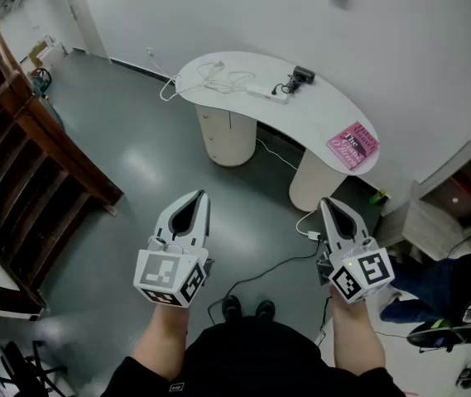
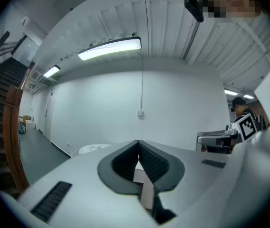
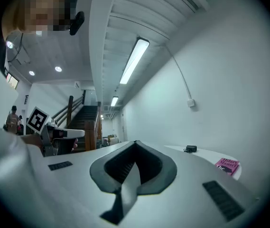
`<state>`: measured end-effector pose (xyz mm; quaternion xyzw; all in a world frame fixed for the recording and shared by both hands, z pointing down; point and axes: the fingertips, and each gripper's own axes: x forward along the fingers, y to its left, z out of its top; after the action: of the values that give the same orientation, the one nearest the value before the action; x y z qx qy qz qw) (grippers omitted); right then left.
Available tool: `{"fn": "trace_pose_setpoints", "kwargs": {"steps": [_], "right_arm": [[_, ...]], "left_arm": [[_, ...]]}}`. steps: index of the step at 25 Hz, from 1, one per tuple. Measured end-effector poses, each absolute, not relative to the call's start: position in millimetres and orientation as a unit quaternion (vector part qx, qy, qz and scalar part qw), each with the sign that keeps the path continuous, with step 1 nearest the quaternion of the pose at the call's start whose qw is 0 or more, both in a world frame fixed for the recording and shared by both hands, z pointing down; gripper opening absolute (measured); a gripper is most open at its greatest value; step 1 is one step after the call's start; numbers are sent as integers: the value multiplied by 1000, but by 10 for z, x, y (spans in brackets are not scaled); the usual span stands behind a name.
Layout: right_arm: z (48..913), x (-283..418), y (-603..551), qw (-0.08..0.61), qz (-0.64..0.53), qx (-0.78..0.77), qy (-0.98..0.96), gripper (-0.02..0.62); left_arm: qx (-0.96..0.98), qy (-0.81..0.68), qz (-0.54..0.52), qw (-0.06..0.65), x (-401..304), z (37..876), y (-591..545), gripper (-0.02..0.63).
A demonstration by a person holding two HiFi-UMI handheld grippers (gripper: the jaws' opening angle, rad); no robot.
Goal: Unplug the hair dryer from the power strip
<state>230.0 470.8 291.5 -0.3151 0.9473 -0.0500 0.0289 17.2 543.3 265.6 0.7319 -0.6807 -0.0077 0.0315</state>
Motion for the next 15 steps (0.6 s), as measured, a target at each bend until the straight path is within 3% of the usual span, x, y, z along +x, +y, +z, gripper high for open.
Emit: {"fn": "trace_pose_setpoints", "kwargs": {"steps": [8, 15], "right_arm": [[3174, 2407, 4856, 18, -85, -305, 948, 34], [3150, 2832, 4793, 51, -104, -320, 940, 35]], "left_arm": [[737, -674, 5, 44, 377, 2782, 5443, 9], [719, -692, 20, 59, 471, 2996, 5478, 9]]}}
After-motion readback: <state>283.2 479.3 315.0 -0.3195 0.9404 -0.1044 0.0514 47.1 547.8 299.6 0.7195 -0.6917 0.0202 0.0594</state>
